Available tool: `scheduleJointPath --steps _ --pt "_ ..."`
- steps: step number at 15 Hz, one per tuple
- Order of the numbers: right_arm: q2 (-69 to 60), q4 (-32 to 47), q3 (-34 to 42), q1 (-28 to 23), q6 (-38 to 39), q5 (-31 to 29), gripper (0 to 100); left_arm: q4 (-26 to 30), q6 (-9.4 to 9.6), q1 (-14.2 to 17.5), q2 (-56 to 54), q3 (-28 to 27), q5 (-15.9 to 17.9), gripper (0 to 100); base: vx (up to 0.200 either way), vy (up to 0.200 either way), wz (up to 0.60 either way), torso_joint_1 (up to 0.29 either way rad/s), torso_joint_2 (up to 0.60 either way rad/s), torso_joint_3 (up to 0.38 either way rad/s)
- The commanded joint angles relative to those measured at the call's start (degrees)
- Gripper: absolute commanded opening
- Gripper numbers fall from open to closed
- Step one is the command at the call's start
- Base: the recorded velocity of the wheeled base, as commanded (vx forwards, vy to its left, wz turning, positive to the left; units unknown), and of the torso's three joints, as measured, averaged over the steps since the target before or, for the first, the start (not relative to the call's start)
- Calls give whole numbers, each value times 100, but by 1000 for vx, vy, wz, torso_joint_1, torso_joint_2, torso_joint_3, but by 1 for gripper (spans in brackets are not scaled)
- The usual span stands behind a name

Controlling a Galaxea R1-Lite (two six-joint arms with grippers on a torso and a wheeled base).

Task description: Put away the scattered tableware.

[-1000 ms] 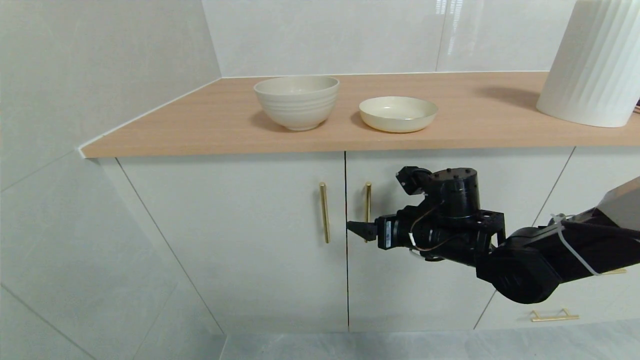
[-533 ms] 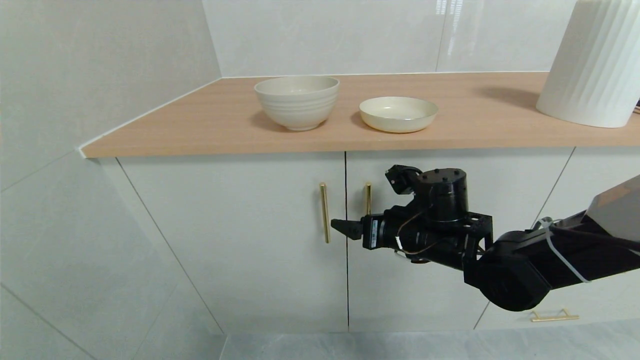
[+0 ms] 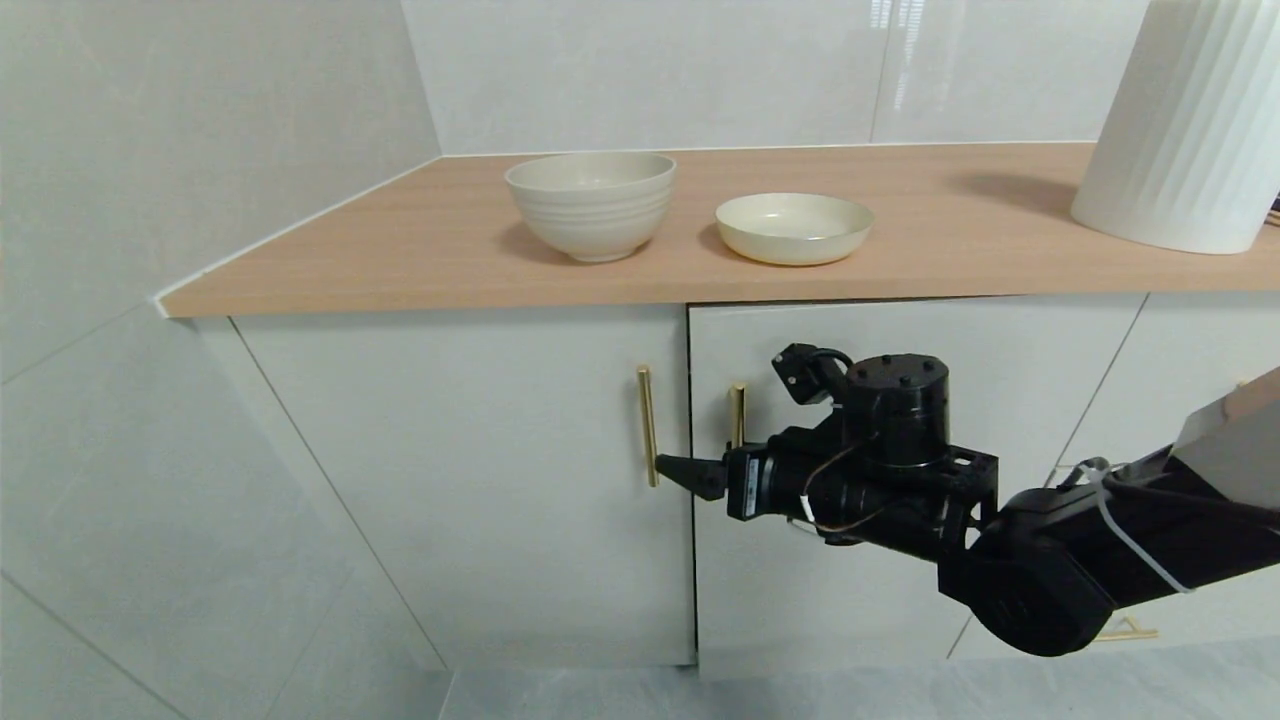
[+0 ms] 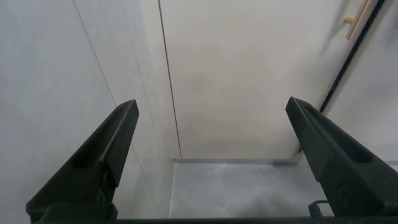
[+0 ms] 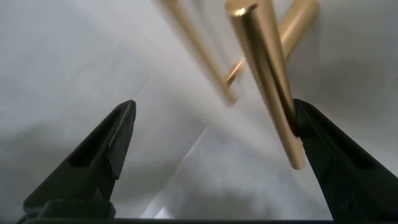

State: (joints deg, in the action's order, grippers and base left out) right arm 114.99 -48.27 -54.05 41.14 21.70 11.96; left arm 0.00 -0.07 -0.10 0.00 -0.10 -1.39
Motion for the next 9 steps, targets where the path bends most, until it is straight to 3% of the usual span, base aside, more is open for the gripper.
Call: scheduleJointPath --steps 1,9 --pt "-320 11 299 25 10 351 100 0 -1 1 9 1 -2 100 0 0 0 0 0 0" --pt "-1181 11 1292 17 1 1168 100 0 -1 1 9 1 -2 100 0 0 0 0 0 0"
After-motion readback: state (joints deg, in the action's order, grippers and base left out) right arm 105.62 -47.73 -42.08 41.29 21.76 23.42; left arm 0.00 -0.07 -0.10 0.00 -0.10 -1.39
